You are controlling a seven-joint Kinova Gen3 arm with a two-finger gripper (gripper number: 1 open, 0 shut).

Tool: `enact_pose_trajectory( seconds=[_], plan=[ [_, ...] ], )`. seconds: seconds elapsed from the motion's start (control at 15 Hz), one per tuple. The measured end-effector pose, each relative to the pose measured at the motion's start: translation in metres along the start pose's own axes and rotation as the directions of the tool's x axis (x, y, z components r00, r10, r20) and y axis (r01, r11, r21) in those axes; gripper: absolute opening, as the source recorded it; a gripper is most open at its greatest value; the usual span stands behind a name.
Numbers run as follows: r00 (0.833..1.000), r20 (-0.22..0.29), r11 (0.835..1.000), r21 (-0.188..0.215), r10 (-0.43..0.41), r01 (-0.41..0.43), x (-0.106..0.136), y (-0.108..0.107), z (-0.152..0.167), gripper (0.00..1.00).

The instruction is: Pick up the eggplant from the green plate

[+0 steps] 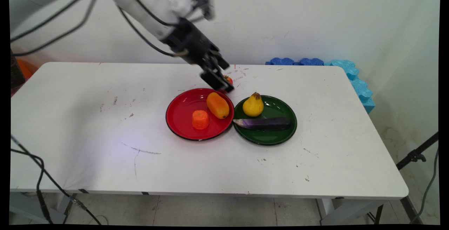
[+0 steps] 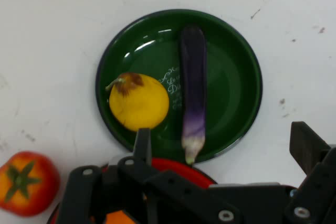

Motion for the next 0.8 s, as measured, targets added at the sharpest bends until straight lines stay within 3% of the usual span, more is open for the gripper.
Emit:
enact_pose_trajectory(
  seconds=[0.8],
  plan=[
    [0.995,0.101,0.999,-0.036,-0.006,0.010,0.033,0.005,0.139,1.00]
  ],
)
